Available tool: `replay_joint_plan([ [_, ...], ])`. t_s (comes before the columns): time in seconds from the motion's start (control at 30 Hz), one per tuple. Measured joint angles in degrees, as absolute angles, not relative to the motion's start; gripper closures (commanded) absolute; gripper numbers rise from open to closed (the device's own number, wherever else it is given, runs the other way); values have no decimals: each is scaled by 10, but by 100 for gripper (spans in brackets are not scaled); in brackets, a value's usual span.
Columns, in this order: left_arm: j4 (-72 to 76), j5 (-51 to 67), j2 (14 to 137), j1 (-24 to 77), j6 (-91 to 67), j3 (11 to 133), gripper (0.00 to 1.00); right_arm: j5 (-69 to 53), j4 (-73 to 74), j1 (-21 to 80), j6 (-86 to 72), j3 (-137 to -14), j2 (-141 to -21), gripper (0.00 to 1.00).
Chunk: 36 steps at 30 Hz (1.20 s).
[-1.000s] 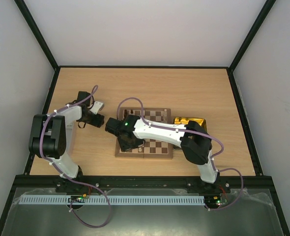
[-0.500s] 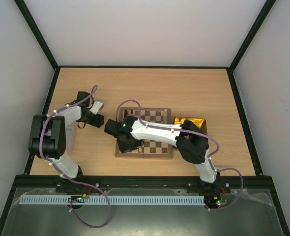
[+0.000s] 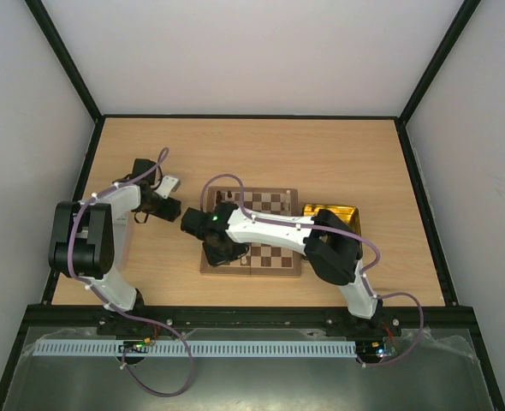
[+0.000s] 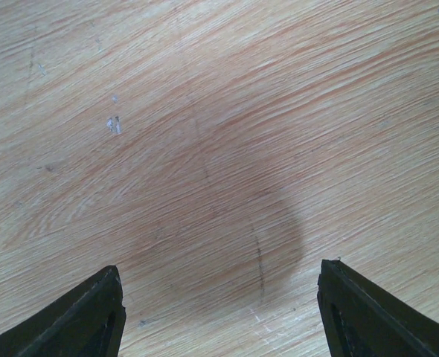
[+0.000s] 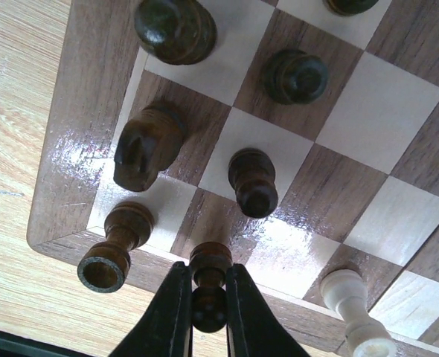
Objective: Set up the chess pieces on the board
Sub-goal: Place the chess piece on the chessboard.
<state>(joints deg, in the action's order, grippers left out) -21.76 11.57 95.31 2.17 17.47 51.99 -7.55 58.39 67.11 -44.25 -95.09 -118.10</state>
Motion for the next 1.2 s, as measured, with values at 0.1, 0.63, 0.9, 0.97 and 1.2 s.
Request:
replay_joint_plan([
  [0.1, -218, 116, 953, 22, 175, 520, 28, -76, 584, 671, -441, -953, -1183, 92],
  [0.63, -218, 116, 953, 18, 175, 517, 28, -76, 584, 671, -439, -956, -1191, 83],
  [0.9, -218, 118, 953, 18, 175, 517, 30, -76, 584, 671, -440, -956, -1191, 79],
  [0.97, -218, 118, 953, 17, 175, 517, 33, -73, 584, 671, -440, -956, -1191, 79],
  [1.2, -243, 148, 934, 4, 183, 521, 46, -53, 587, 671, -446, -958, -1188, 75],
])
